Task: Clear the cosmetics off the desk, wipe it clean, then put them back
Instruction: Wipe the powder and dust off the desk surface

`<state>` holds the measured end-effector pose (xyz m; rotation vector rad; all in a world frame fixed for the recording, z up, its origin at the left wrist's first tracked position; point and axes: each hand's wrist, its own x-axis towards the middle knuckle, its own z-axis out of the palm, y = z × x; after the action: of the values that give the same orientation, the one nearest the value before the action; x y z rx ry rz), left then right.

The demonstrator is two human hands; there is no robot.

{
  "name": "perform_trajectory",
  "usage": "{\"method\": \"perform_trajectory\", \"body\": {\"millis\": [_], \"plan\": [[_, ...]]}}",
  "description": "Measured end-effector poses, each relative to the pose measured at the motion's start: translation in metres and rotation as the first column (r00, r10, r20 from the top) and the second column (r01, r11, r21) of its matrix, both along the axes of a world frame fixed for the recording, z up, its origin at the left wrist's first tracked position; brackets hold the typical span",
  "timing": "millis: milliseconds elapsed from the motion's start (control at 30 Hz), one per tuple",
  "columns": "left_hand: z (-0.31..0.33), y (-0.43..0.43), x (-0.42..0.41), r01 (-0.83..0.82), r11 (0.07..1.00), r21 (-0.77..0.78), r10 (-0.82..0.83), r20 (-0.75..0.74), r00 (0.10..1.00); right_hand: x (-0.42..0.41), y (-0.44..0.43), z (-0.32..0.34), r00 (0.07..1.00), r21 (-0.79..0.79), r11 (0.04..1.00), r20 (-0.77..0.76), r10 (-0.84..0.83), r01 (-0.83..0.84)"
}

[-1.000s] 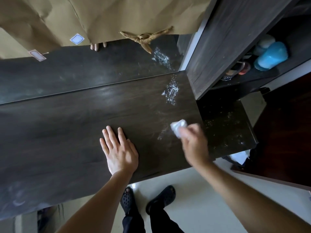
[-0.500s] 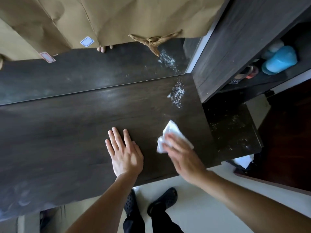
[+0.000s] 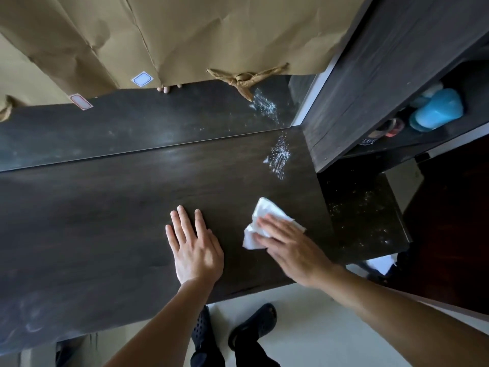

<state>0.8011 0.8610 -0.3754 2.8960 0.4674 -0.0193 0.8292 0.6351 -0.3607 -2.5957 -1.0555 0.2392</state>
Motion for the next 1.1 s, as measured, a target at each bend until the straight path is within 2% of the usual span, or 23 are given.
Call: {"method": "perform_trajectory", "body": {"millis": [133, 233, 267, 300, 333, 400, 467, 500, 567, 633, 667, 700, 733, 800, 867, 933, 1033, 1067, 1100], "plan": [[0.003, 0.000, 0.010, 0.005, 1.000, -0.001, -0.005, 0.004, 1.000, 0.069, -0.019, 0.001, 0.947, -0.028, 0.948, 0.057, -0.316, 0.317], [0.003, 0.000, 0.019, 0.009, 1.000, -0.005, -0.009, 0.016, 1.000, 0.128, 0.023, -0.001, 0.808, -0.105, 0.803, 0.006, -0.589, 0.587], [0.002, -0.001, 0.019, 0.011, 1.000, -0.004, -0.011, 0.016, 1.000, 0.134, 0.039, -0.001, 0.775, -0.131, 0.770, -0.017, -0.632, 0.625], [0.001, -0.002, 0.019, 0.012, 1.000, -0.003, -0.012, 0.014, 1.000, 0.130, 0.052, -0.002, 0.785, -0.131, 0.780, -0.015, -0.619, 0.612], [0.000, -0.002, 0.018, 0.012, 1.000, -0.004, -0.012, 0.009, 1.000, 0.116, 0.061, -0.004, 0.837, -0.112, 0.832, 0.003, -0.547, 0.544], [-0.001, 0.000, 0.016, 0.019, 1.000, -0.001, -0.019, -0.001, 1.000, 0.076, 0.060, -0.001, 0.943, -0.106, 0.937, 0.007, -0.333, 0.332], [-0.001, 0.002, 0.015, 0.022, 1.000, 0.005, -0.022, -0.011, 1.000, 0.060, 0.038, 0.000, 0.970, -0.122, 0.964, -0.015, -0.242, 0.238], [0.000, 0.002, 0.015, 0.025, 1.000, 0.003, -0.024, -0.015, 1.000, 0.070, 0.026, -0.001, 0.962, -0.123, 0.954, 0.023, -0.273, 0.274], [0.002, -0.001, 0.016, 0.032, 0.999, 0.000, -0.032, -0.015, 0.999, 0.111, 0.010, -0.004, 0.890, -0.134, 0.880, 0.099, -0.446, 0.456], [0.003, 0.000, 0.020, 0.046, 0.999, 0.003, -0.046, -0.014, 0.999, 0.158, 0.015, -0.002, 0.769, -0.143, 0.756, 0.080, -0.635, 0.639], [0.003, 0.001, 0.022, 0.051, 0.999, 0.006, -0.051, -0.015, 0.999, 0.166, 0.029, 0.000, 0.739, -0.148, 0.727, 0.051, -0.672, 0.671], [0.002, 0.003, 0.024, 0.054, 0.998, 0.009, -0.054, -0.014, 0.998, 0.165, 0.046, -0.001, 0.751, -0.134, 0.742, 0.039, -0.659, 0.657], [0.001, 0.004, 0.025, 0.058, 0.998, 0.010, -0.057, -0.015, 0.998, 0.153, 0.062, 0.000, 0.807, -0.108, 0.801, 0.029, -0.589, 0.589], [0.001, 0.006, 0.024, 0.078, 0.997, 0.006, -0.078, -0.030, 0.996, 0.117, 0.068, -0.001, 0.929, -0.109, 0.924, 0.001, -0.369, 0.367], [0.002, 0.006, 0.026, 0.098, 0.995, 0.008, -0.098, -0.026, 0.995, 0.115, 0.047, 0.001, 0.960, -0.100, 0.955, 0.015, -0.280, 0.280], [0.004, 0.006, 0.028, 0.104, 0.995, -0.002, -0.104, -0.027, 0.994, 0.145, 0.026, 0.001, 0.903, -0.068, 0.902, 0.085, -0.421, 0.427], [0.004, 0.006, 0.033, 0.128, 0.992, -0.001, -0.128, -0.027, 0.991, 0.188, 0.037, 0.001, 0.660, -0.147, 0.652, 0.007, -0.751, 0.743], [0.003, 0.007, 0.036, 0.133, 0.991, -0.002, -0.133, -0.028, 0.991, 0.193, 0.056, 0.001, 0.582, -0.160, 0.576, -0.012, -0.813, 0.802], [0.002, 0.008, 0.038, 0.133, 0.991, -0.003, -0.133, -0.028, 0.991, 0.195, 0.072, 0.000, 0.544, -0.168, 0.542, -0.038, -0.838, 0.823]]}}
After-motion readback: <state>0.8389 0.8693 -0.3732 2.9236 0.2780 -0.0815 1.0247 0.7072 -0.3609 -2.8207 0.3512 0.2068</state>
